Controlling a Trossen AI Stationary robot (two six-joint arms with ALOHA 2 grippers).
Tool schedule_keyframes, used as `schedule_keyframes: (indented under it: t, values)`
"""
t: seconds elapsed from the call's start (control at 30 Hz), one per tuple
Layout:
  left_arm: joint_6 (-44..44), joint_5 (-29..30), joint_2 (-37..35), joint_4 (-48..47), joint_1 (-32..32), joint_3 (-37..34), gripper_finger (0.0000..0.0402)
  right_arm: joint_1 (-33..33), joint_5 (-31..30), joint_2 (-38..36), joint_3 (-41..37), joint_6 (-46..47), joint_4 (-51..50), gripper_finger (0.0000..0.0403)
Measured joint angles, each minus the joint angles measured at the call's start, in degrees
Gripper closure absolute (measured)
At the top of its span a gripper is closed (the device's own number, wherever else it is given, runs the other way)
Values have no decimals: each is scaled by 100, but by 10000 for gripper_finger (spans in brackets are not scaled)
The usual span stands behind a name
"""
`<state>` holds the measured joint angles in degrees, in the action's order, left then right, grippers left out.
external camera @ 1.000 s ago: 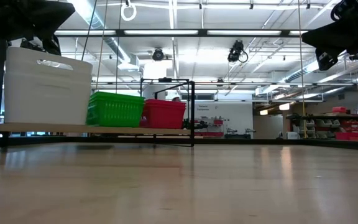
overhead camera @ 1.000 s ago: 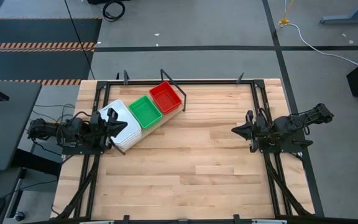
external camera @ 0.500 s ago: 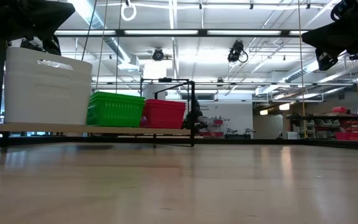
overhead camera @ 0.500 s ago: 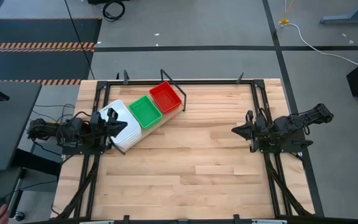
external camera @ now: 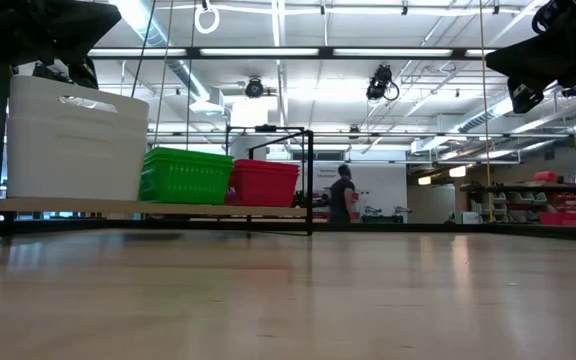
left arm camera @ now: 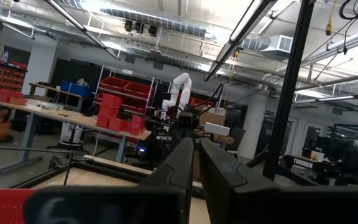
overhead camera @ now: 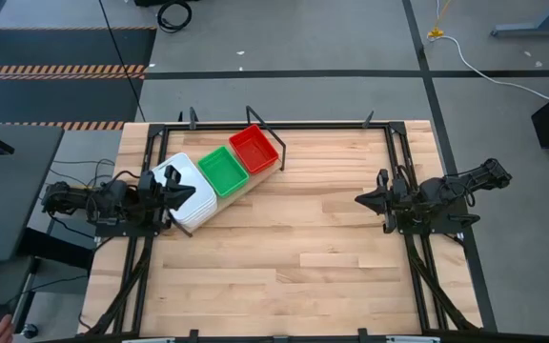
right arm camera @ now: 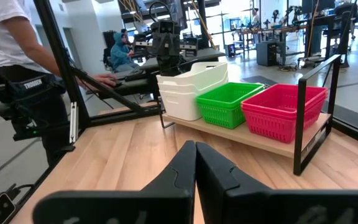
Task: Stack baskets on shelf by color
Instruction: Return to Home Position
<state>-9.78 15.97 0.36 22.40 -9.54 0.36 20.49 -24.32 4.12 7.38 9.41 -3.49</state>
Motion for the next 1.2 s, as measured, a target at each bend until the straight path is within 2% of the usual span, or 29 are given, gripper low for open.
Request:
schedule_keyframes:
  t: [0.23,0.57,0.93,1.2]
  values:
    - [0,0,0,0,0,0,378,0,0,0,0,0,0,389]
    - [0,0,0,1,-2,0,365,0,0,0,0,0,0,391]
    - [1,1,0,0,0,0,378,0,-2,0,0,0,-2,391]
    - [0,2,0,0,-1,0,367,1,0,0,0,0,0,391]
